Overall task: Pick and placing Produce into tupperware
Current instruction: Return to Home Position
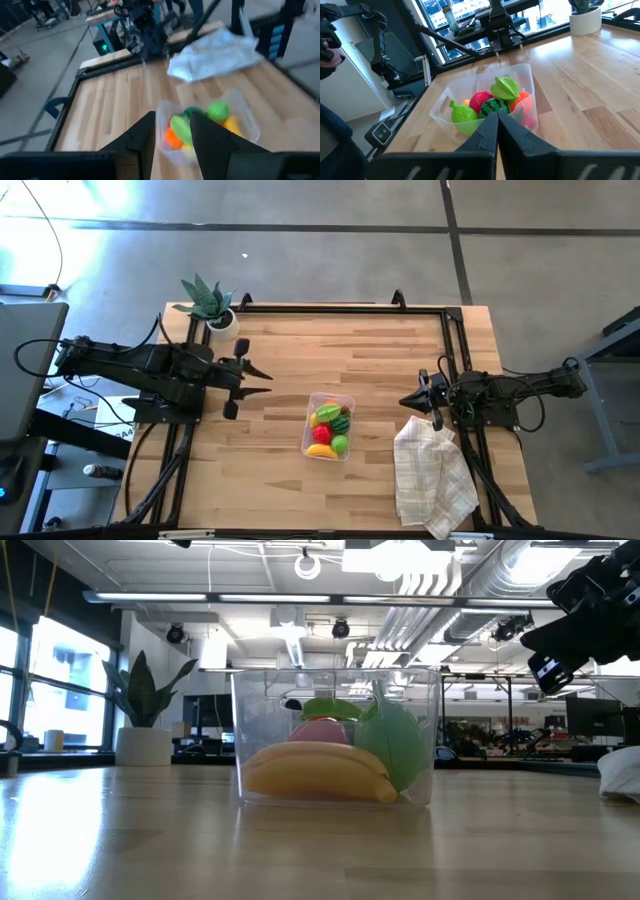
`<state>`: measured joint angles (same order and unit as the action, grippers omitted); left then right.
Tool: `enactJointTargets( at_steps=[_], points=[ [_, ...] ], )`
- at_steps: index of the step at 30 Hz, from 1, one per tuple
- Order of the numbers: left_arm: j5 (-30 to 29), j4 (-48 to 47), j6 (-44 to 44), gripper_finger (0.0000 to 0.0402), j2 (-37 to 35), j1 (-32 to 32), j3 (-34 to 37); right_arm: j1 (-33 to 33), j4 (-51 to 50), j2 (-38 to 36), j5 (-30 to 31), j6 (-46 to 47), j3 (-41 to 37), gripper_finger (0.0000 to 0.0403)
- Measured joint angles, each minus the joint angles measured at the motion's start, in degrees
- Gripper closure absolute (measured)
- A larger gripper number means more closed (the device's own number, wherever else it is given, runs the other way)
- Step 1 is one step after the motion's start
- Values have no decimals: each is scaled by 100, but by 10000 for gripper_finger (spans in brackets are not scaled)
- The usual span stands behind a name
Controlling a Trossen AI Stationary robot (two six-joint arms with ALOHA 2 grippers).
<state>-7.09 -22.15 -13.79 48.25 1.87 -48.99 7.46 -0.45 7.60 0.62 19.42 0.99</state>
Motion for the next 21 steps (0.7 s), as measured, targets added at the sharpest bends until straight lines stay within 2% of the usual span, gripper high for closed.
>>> enactJointTargets(
  at_steps=[3, 6, 8, 11, 14, 21],
  points=[
    [243, 473, 313, 291, -10, -4, -9, 0, 0, -2, 1, 0, 0, 400],
    [730, 606, 8, 291, -228, 0, -275, 0, 0, -2, 2, 0, 0, 400],
    [854, 437, -126, 291, -516, 7, -532, 1, 0, -2, 0, 0, 0, 400],
    [850, -148, -263, 291, -1080, 4, -799, 1, 0, -2, 1, 2, 0, 400],
    [665, -650, -285, 291, -1807, 2, -765, 0, 0, -7, 2, 2, 0, 400],
    [340, -521, -596, 291, -3546, 2, -147, 0, 0, -11, 2, 0, 0, 400]
  ],
)
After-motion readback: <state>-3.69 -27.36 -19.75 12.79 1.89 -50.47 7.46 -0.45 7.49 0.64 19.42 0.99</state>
